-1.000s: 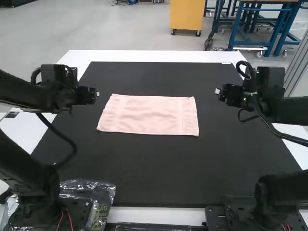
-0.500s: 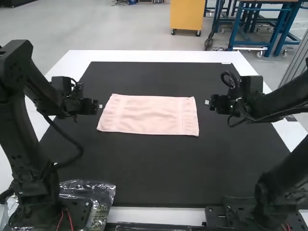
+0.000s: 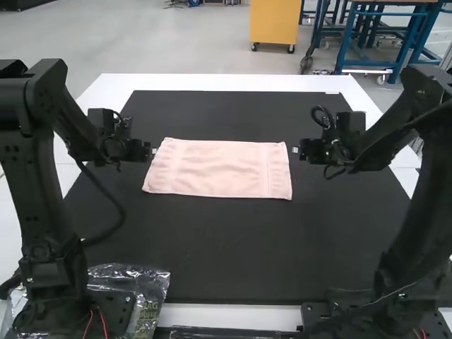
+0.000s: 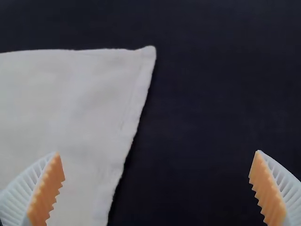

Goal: Fold the towel.

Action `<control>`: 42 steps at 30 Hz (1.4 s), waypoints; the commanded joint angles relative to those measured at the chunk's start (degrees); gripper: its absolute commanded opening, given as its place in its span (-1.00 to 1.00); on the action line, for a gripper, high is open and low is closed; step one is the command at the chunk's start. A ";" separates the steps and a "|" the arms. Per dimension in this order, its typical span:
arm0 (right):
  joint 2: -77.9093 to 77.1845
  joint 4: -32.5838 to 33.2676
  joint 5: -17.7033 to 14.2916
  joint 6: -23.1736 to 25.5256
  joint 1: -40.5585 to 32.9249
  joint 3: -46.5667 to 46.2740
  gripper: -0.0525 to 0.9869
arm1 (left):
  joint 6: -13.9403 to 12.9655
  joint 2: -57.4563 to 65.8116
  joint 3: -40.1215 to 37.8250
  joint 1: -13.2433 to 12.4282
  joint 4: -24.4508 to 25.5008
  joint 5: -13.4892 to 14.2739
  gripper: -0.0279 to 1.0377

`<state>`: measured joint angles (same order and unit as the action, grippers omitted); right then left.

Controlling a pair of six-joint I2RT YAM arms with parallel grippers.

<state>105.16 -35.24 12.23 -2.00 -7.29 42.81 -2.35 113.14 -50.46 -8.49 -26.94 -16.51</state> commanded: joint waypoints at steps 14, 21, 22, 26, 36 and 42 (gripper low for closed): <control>11.11 -2.28 -1.07 -1.69 -5.02 9.75 0.84 | -0.55 4.81 -8.34 1.64 -0.04 -0.71 0.85; 14.89 -2.81 -1.15 -1.87 -5.10 12.21 0.84 | -0.81 7.88 -10.89 1.64 0.48 -0.71 0.85; 15.33 -2.81 -1.24 -1.96 -5.10 12.48 0.84 | -0.90 8.23 -11.15 1.64 0.57 -0.71 0.85; 17.09 -2.90 -1.24 -1.96 -5.10 13.71 0.84 | -1.78 9.99 -12.21 2.34 0.57 -0.71 0.85; 19.29 -2.99 -2.47 -3.19 -5.37 14.94 0.84 | -1.87 13.68 -14.58 3.31 0.66 -0.63 0.85; 21.05 -2.64 -3.26 -5.47 -6.51 16.08 0.83 | -2.40 15.71 -15.55 3.39 0.57 -0.54 0.83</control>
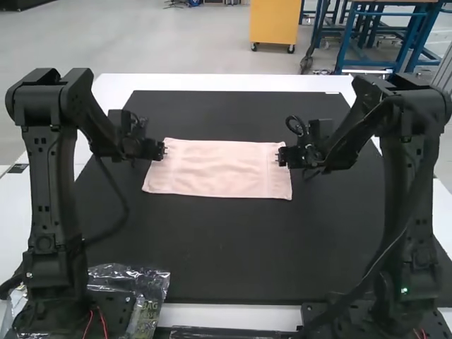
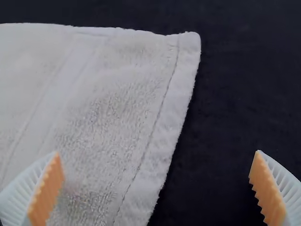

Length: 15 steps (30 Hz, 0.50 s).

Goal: Fold the towel.

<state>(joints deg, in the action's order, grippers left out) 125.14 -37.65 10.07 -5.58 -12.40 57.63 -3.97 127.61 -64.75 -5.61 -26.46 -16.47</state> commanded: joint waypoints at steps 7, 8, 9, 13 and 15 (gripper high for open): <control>2.04 0.30 2.50 -2.15 -1.92 1.70 -0.44 | -4.03 2.47 -0.73 0.33 0.62 -0.76 0.43; 2.21 1.26 4.52 -1.18 -1.75 2.23 -0.80 | -4.65 2.47 -0.55 0.16 0.44 -0.93 0.23; 2.65 2.23 4.70 -0.48 -1.57 2.58 -0.94 | -4.65 2.55 -0.55 0.07 0.09 -1.37 -0.33; 2.74 3.20 5.67 -0.22 -0.96 2.76 -0.94 | -4.65 3.52 -0.38 -0.55 -0.96 -2.95 -0.90; 2.39 3.11 5.58 -0.13 -0.43 2.93 -0.94 | -4.73 3.17 -0.64 -1.42 -0.79 -4.89 -0.90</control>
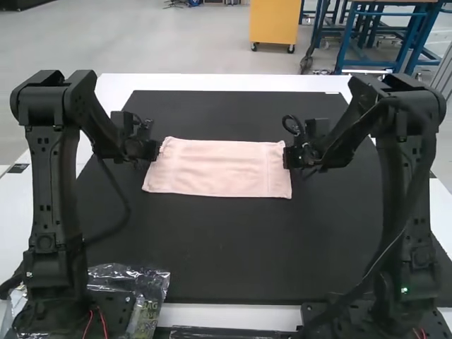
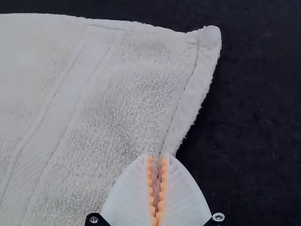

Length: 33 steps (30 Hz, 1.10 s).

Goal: Fold the towel.

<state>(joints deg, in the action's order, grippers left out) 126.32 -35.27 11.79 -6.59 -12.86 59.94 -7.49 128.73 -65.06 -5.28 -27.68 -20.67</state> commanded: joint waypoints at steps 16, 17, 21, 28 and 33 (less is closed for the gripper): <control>-7.67 5.47 5.96 2.55 2.05 1.23 -0.94 | 0.37 -6.73 -1.56 -4.21 6.50 -5.61 -0.90; -8.29 5.47 6.05 2.55 2.23 0.70 -0.94 | 0.10 -7.17 -1.56 -4.39 7.47 -6.14 -0.90; -10.75 5.47 7.10 2.55 3.02 -2.11 -0.94 | -0.42 -8.76 -0.86 -5.00 10.10 -7.64 -0.90; -14.79 6.09 8.51 2.55 4.34 -6.51 -0.94 | -2.01 -12.36 2.48 -5.97 13.44 -8.69 -0.90; -17.78 6.61 9.74 2.46 4.86 -9.85 -0.94 | -3.32 -15.79 6.43 -5.97 14.23 -8.60 -0.90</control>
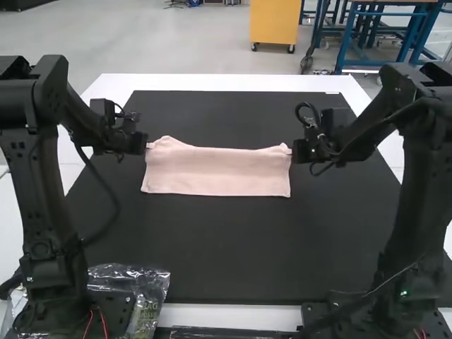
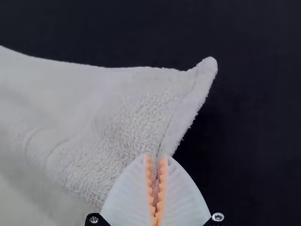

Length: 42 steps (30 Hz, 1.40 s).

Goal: Fold the towel.

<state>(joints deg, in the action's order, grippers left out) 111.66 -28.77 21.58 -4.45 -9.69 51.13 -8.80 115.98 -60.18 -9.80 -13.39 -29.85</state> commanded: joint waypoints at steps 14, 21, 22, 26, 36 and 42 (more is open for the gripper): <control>-10.76 2.14 2.94 0.14 1.70 -9.83 -0.94 | -4.91 -12.10 12.28 -4.17 1.87 0.58 -0.90; -12.08 2.50 3.82 0.05 1.70 -13.52 -0.94 | -5.88 -14.91 16.68 -4.79 2.31 0.67 -0.90; -12.16 2.50 3.90 0.05 1.70 -14.13 -0.94 | -6.06 -15.17 17.47 -4.79 2.23 0.67 -0.90; -12.08 2.32 3.99 -0.12 1.70 -16.07 -0.94 | -6.50 -16.14 19.93 -4.70 1.79 0.67 -0.90; -11.11 0.39 3.64 -0.65 1.61 -19.76 -0.88 | -8.60 -17.46 24.50 -4.61 1.70 1.19 -0.90; -9.97 -1.02 1.36 -0.12 1.70 -19.93 0.87 | -9.04 -17.46 25.91 -4.96 -0.50 -0.48 0.79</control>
<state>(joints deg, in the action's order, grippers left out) 101.34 -28.56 24.86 -4.56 -8.86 31.16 -16.36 99.79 -34.65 -13.89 -12.99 -29.80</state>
